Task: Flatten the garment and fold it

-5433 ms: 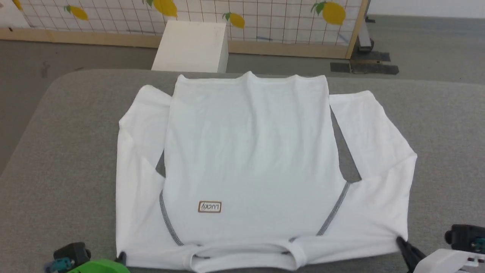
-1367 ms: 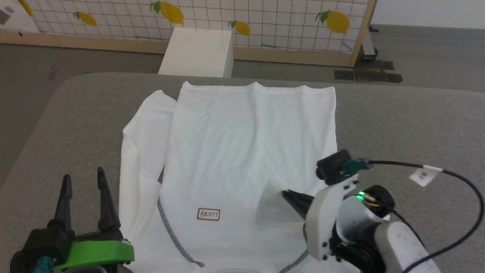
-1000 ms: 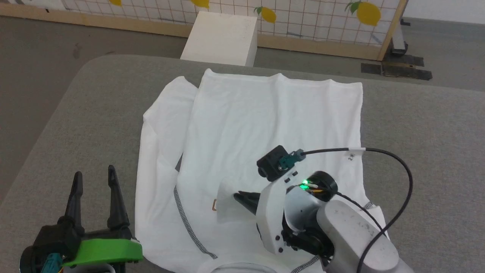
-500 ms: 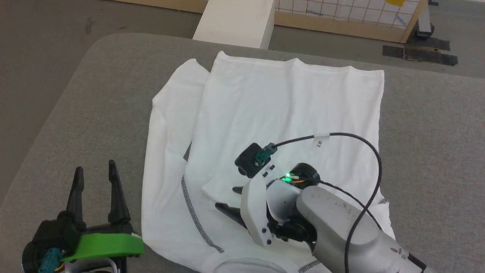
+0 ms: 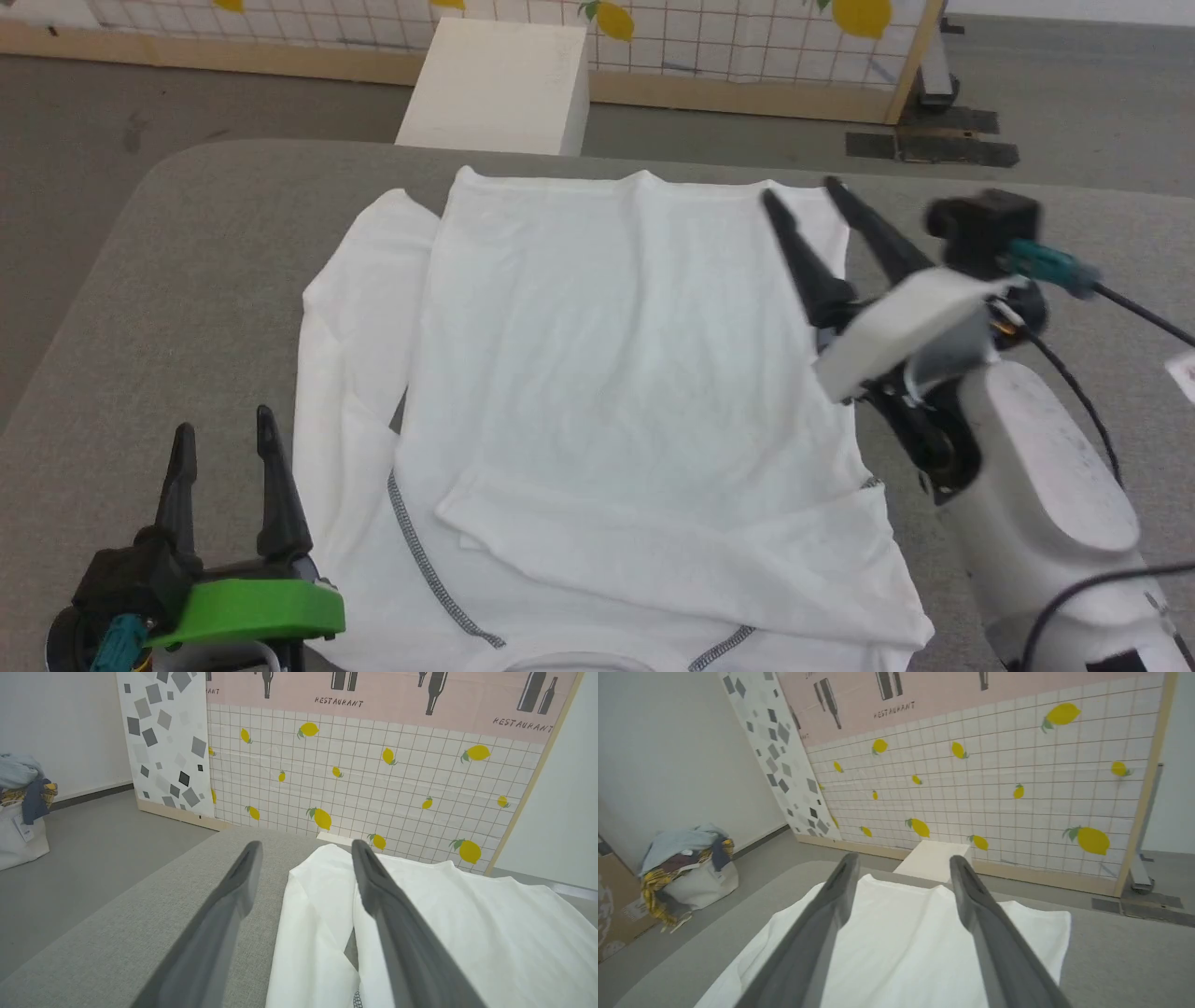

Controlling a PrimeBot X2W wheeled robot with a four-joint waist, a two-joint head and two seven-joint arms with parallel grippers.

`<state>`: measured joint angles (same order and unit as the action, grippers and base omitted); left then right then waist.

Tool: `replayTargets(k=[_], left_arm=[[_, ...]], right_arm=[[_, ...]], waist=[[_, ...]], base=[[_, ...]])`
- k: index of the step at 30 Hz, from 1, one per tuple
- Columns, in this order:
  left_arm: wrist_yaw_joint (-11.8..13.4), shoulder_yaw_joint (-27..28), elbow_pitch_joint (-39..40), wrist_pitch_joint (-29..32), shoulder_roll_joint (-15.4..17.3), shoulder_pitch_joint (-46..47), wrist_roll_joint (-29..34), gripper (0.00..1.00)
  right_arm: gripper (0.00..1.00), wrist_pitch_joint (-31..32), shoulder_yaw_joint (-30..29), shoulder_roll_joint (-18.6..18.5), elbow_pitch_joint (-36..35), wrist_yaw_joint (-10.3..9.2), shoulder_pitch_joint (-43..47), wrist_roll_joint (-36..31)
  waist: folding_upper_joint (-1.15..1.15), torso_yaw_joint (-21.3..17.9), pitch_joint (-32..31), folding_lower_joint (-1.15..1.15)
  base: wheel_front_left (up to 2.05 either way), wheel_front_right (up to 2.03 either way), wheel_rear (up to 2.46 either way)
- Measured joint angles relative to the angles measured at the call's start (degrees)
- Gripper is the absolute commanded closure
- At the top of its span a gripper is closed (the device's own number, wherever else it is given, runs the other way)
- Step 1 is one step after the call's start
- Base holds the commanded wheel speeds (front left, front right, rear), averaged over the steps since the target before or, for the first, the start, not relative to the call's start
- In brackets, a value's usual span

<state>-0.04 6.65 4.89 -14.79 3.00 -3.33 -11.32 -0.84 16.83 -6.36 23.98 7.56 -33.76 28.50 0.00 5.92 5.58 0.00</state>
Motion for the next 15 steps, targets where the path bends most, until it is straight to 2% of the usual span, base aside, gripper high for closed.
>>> replayTargets(k=[5,8,9,12,15], left_arm=[[-0.4,-0.5,-1.6,0.0,0.0,0.1,0.0,0.00],[-0.4,-1.1,-3.1,0.0,0.0,0.4,0.0,0.00],[-0.5,-1.8,-5.4,0.0,0.0,2.8,-0.3,0.00],[-1.2,-1.7,-7.6,0.0,0.0,6.0,-1.4,0.00],[-2.9,-1.8,-10.8,0.8,1.0,10.8,-2.3,0.00]], right_arm=[[0.00,-7.4,-15.5,0.4,-5.4,0.00,9.4,-7.3],[0.00,-9.5,-22.2,1.3,-9.6,0.00,14.9,-11.4],[0.00,-10.3,-27.8,3.0,-14.6,0.00,22.2,-14.3],[0.00,-10.3,-29.8,3.3,-16.8,0.00,25.9,-13.7],[0.00,-10.3,-30.4,3.3,-17.9,0.00,28.0,-11.9]], waist=[[0.00,-2.3,-1.0,0.00],[0.00,-3.1,-1.1,0.00],[0.00,-3.3,-0.4,0.00],[0.00,-3.1,0.7,0.00],[0.00,-2.8,2.1,0.00]], base=[[0.00,0.00,0.00],[0.00,0.00,0.00],[0.00,0.00,0.00],[0.00,0.00,0.00],[0.00,0.00,0.00]])
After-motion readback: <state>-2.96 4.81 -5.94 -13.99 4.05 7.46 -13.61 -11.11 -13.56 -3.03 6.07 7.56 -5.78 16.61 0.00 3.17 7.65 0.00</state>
